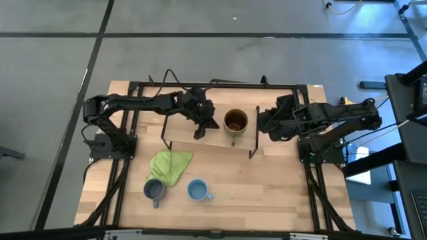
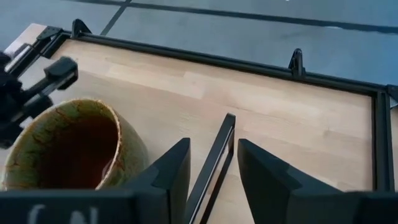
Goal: Stack small to large cups/mugs on shelf
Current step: Adjust the shelf
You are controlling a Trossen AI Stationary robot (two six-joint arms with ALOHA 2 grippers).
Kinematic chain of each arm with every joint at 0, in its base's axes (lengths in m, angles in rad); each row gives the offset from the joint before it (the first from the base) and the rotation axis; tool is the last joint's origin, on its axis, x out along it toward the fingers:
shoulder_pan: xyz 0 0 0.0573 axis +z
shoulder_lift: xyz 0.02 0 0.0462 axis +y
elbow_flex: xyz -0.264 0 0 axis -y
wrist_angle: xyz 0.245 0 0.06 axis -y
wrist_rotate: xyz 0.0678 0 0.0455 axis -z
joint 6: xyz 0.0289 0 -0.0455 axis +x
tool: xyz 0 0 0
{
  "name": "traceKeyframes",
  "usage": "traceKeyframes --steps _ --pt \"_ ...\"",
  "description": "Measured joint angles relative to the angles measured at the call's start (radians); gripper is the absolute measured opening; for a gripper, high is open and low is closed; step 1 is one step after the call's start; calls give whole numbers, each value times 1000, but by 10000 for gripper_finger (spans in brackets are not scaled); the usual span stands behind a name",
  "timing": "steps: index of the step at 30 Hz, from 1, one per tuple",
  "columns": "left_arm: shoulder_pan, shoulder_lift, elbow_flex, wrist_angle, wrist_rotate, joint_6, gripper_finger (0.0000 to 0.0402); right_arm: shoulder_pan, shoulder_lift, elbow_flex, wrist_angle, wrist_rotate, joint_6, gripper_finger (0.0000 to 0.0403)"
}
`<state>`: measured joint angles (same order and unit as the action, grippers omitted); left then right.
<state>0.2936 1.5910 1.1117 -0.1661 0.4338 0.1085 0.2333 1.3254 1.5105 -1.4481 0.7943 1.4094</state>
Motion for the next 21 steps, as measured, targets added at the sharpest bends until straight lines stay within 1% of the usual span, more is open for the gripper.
traceKeyframes --steps 4,11,21 --pt "1 3 11 3 8 7 0 0 0 0 1 -11 0 135" --pt "1 50 11 41 29 -3 0 0 0 0 6 -11 0 135" --pt "7 53 11 95 29 -3 0 0 0 0 7 -11 0 135"
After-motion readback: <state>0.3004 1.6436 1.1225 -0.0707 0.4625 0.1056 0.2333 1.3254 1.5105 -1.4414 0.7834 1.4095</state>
